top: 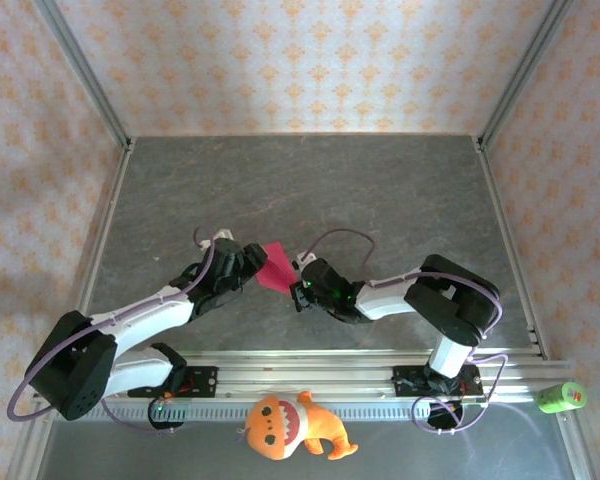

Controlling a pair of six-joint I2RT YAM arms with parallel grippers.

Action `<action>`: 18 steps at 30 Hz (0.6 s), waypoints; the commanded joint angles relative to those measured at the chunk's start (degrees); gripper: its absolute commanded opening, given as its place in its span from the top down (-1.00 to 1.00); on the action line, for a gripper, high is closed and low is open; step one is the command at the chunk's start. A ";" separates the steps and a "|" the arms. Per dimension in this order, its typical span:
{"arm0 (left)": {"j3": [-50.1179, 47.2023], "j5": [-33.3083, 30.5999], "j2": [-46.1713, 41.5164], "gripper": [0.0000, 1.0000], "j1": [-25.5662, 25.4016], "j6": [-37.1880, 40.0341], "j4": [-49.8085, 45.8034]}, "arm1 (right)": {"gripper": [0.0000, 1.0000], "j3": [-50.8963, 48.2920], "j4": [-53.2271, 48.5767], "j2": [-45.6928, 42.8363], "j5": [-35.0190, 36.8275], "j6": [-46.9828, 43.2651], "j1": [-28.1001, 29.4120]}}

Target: Fold a paper plane with a square sheet of paper (pick it up from the middle)

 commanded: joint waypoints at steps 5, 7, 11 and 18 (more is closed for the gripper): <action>-4.45 4.45 -1.20 0.67 0.34 -1.35 7.10 | 0.89 -2.98 1.34 1.23 -7.25 6.95 -1.86; -5.20 5.75 -0.60 0.75 0.38 -1.70 8.91 | 0.89 -3.62 2.61 1.08 -9.04 8.49 -2.37; -6.50 8.29 1.00 0.92 0.37 -2.56 12.54 | 0.90 -5.02 5.63 0.69 -10.96 10.94 -2.87; -7.11 12.95 4.72 0.98 0.27 -2.73 20.18 | 0.92 -8.13 10.59 1.11 -14.72 16.04 -5.04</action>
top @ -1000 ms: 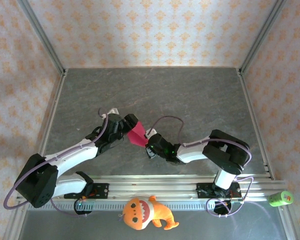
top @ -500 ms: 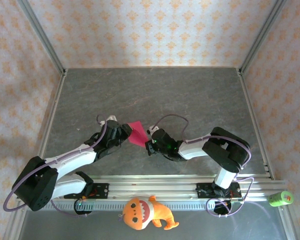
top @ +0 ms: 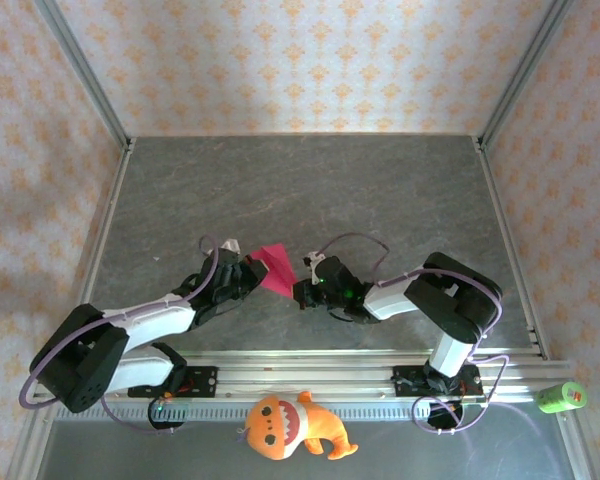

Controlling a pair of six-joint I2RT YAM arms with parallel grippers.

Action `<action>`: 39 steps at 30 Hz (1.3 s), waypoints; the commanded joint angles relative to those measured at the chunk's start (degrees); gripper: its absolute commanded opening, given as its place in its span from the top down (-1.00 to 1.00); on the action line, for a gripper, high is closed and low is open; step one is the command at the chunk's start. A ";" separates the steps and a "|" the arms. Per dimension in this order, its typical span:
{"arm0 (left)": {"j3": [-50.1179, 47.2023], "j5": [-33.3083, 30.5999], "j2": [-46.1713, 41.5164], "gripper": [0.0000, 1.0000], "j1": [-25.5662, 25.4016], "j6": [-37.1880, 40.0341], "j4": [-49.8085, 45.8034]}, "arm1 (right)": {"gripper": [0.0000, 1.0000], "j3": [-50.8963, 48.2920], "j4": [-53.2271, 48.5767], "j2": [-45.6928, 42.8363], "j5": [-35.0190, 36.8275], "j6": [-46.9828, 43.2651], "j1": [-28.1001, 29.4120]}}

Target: Fold a paper plane with a square sheet of paper (pick it up from the middle)

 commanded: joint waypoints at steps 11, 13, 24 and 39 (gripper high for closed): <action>3.07 4.95 8.92 1.00 -1.24 -0.99 10.38 | 0.92 -4.59 2.91 0.72 -5.04 5.30 -2.22; 3.15 4.62 9.25 1.00 -1.32 -0.98 10.71 | 0.92 -4.55 2.80 0.49 -4.89 5.14 -2.31; 2.34 4.31 10.14 1.00 -1.32 -1.34 11.51 | 0.90 -4.42 4.15 2.10 -6.16 6.90 -2.64; 2.54 5.72 12.27 1.00 -1.37 -1.54 14.44 | 0.87 -4.39 4.24 1.94 -6.67 8.10 -2.95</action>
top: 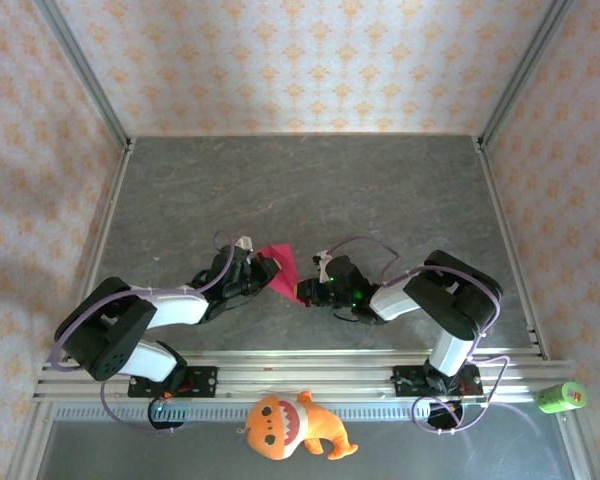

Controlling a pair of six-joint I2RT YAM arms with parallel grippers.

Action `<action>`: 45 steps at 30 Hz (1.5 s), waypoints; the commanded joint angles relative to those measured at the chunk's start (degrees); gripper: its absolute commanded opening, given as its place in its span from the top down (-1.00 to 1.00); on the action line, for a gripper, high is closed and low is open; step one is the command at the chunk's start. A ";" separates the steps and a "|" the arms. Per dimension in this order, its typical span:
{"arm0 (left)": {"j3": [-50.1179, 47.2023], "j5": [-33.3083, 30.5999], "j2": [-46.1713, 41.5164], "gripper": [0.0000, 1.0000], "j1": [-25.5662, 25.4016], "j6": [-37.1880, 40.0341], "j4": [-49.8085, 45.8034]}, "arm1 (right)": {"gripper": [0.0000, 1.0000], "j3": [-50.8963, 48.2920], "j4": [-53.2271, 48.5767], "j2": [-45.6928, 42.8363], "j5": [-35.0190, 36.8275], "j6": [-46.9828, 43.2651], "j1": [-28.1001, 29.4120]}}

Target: Fold a paper plane with a square sheet of paper (pick it up from the middle)

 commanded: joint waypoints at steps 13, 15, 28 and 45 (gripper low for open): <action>2.10 2.89 5.39 1.00 -1.26 -0.10 8.25 | 0.83 -1.59 -2.38 0.29 -0.43 1.11 -0.51; 2.44 2.80 6.23 1.00 -1.43 0.01 8.34 | 0.82 -1.62 -2.38 0.09 -0.60 1.16 -0.57; 3.43 2.88 9.97 1.00 -1.67 0.18 8.10 | 0.83 -0.63 -3.02 -1.54 -0.79 0.47 -0.63; 4.93 2.42 13.18 1.00 -1.63 0.86 6.61 | 1.00 -3.40 0.08 0.52 -2.16 3.51 -0.75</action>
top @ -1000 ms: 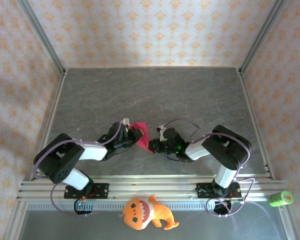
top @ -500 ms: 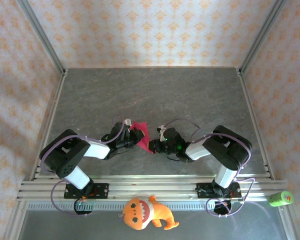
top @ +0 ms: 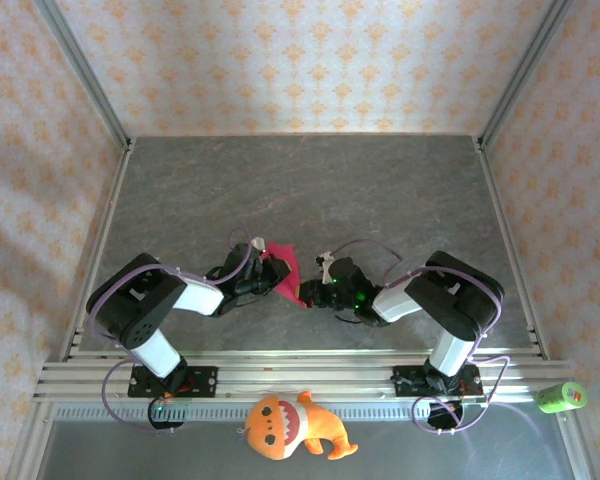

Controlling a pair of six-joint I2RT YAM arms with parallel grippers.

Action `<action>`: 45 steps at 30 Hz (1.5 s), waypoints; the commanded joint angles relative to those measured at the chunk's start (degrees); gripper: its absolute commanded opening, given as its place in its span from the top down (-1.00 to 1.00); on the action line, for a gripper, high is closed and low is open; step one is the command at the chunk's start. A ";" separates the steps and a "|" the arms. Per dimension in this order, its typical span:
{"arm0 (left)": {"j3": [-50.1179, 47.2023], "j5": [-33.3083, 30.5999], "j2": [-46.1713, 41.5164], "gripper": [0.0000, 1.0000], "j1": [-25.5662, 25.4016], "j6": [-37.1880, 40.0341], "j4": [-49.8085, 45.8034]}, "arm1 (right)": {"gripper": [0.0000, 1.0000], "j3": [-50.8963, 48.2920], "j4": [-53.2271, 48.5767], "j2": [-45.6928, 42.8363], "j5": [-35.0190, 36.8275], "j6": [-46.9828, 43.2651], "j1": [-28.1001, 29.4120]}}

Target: Fold a paper plane with a square sheet of paper (pick it up from the middle)

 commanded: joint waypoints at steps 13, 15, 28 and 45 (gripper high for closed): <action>2.36 -0.95 0.68 1.00 -0.40 2.16 -0.72 | 1.00 1.75 -4.87 3.67 -10.95 0.40 -3.95; 2.46 -1.13 0.68 1.00 -0.40 2.32 -1.27 | 1.00 2.00 -5.15 4.14 -11.08 0.77 -4.15; 4.08 -1.86 2.86 1.00 -0.40 3.08 -4.23 | 1.00 1.76 -4.79 5.65 -10.80 3.32 -4.55; 4.98 -2.26 4.42 1.00 -0.40 4.31 -6.61 | 1.00 1.30 -5.21 5.45 -10.08 3.81 -4.55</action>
